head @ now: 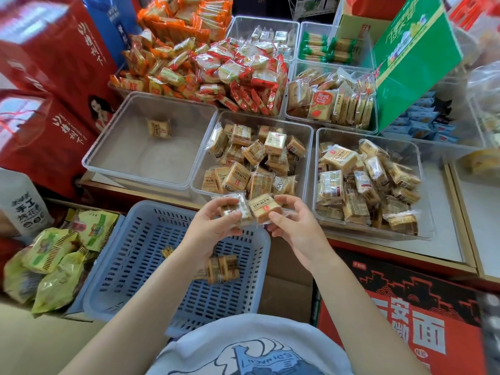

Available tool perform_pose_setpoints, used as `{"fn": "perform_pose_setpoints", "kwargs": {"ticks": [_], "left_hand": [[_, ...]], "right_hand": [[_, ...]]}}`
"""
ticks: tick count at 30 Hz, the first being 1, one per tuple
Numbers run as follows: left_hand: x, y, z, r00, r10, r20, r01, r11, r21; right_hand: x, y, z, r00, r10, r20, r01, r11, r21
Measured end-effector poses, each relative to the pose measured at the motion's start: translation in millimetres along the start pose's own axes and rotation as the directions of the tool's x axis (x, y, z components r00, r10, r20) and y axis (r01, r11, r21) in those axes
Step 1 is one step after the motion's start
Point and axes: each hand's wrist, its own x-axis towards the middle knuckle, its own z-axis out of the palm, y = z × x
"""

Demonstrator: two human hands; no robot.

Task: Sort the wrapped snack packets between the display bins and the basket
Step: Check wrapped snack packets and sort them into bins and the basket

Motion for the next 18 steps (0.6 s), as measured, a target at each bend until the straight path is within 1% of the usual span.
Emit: {"fn": "perform_pose_setpoints", "kwargs": {"ticks": [3, 8, 13, 16, 18], "left_hand": [[2.8, 5.8, -0.2, 1.000, 0.004, -0.009, -0.004, 1.000, -0.015], [8.7, 15.0, 0.9, 1.000, 0.018, 0.025, -0.015, 0.995, -0.099], [21.0, 21.9, -2.7, 0.999, 0.023, 0.046, -0.019, 0.996, -0.090], [30.6, 24.0, -10.4, 0.995, -0.018, 0.095, 0.023, 0.998, -0.058], [36.6, 24.2, -13.4, 0.993, -0.038, 0.114, 0.040, 0.999, -0.017]], "right_hand": [[5.0, -5.3, 0.4, 0.999, -0.030, 0.031, 0.030, 0.999, -0.016], [10.0, -16.6, 7.1, 0.998, -0.015, 0.058, 0.014, 1.000, 0.012], [19.4, -22.0, 5.9, 0.998, -0.020, 0.059, 0.020, 1.000, 0.000], [29.9, -24.1, 3.0, 0.998, 0.005, 0.055, -0.002, 0.999, -0.053], [36.7, -24.0, 4.1, 0.999, 0.025, 0.035, -0.023, 0.998, -0.059]]}}
